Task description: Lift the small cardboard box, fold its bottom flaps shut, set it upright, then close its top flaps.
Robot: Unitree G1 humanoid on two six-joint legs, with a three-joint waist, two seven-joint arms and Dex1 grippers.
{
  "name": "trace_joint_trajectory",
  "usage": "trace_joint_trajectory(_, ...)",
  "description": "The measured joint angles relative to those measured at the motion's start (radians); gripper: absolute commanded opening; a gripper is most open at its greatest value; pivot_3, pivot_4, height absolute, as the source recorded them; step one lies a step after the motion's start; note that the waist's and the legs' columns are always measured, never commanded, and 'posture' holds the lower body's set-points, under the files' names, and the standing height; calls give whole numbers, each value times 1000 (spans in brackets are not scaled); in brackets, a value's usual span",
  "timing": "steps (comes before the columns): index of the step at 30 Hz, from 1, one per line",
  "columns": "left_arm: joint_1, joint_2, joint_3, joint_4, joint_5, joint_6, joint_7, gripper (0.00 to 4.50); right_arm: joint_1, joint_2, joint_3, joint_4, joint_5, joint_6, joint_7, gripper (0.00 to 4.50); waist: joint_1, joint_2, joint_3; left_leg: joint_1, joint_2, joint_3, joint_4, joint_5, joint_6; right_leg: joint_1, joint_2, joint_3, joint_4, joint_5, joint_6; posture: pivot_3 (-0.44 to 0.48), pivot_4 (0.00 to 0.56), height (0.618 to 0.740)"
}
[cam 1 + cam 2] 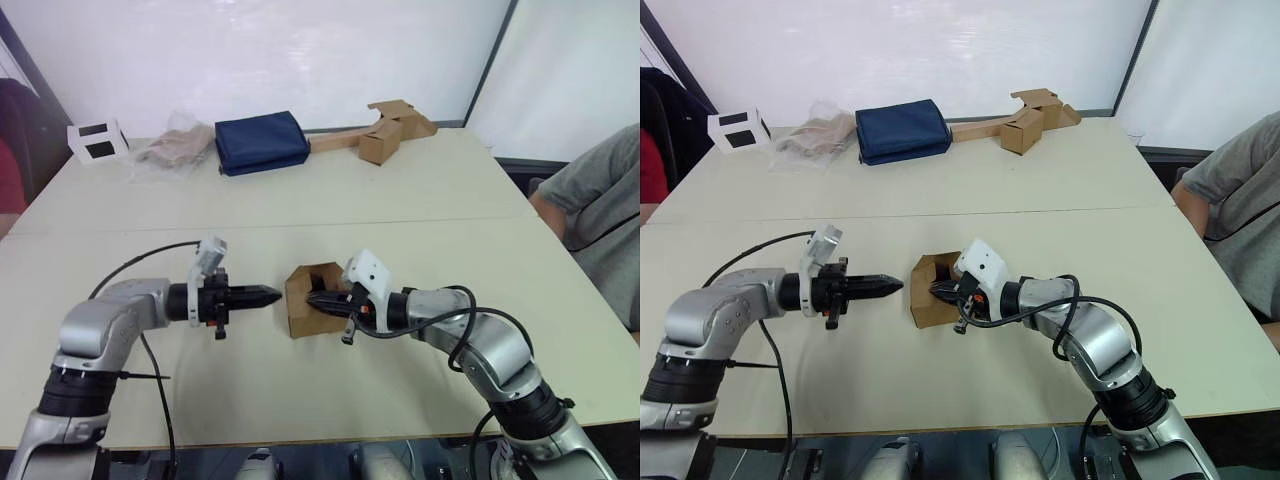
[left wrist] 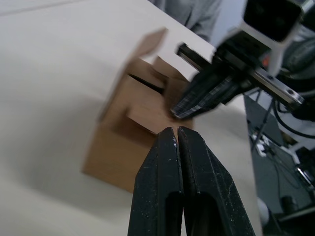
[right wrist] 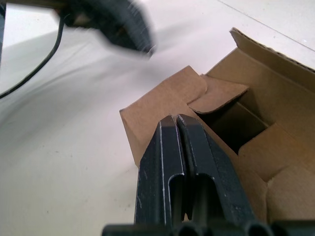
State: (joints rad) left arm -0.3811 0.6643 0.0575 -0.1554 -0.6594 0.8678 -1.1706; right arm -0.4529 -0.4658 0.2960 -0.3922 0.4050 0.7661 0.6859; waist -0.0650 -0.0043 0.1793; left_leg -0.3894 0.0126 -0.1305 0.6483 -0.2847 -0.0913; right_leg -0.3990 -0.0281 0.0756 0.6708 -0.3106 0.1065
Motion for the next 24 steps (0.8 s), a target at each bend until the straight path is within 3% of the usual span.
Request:
trace_joint_trajectory(16,13,-57,-70,11,20,-67,87,83,0,8,-7,7,-6,-8,17,0,9,0,0,0,0,0,0,0,0,0,0,0,0,0,0,0,150,740)
trace_joint_trajectory(24,5,-57,-85,37,23,-92,77,83,-34,76,-161,-39,163,-4,34,0,21,0,0,0,0,0,0,0,0,1,0,0,0,0,0,0,150,740)
